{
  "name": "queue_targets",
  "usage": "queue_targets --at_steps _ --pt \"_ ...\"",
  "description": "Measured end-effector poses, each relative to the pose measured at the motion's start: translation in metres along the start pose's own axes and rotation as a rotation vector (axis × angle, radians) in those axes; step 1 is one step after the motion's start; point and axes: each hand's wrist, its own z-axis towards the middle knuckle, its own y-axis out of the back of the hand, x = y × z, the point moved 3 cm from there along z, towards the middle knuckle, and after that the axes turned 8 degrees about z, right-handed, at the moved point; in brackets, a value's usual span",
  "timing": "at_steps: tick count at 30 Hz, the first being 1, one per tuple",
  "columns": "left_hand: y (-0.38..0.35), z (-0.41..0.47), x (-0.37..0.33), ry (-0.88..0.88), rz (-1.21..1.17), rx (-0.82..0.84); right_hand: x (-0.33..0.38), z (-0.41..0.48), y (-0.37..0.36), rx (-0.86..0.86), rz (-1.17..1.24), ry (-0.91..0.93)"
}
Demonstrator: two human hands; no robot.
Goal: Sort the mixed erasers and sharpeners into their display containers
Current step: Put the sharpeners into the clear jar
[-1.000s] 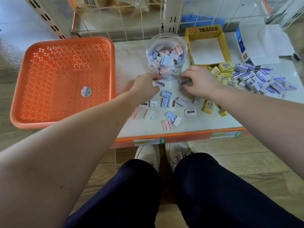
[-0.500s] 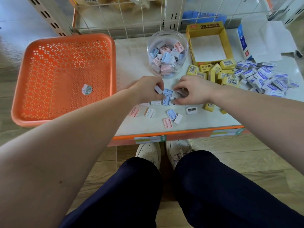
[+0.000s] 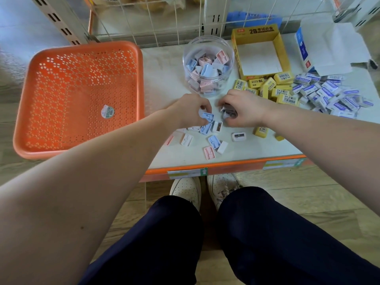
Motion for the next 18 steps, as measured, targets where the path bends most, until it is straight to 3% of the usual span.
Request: queue_targets --at_steps 15,18 --pt "0.029 -0.008 0.015 0.120 -0.395 -0.159 0.007 0.001 0.010 -0.080 0.092 0.028" --pt "0.038 -0.009 0.017 0.113 -0.451 -0.088 0.012 0.003 0.017 -0.148 0.166 0.042"
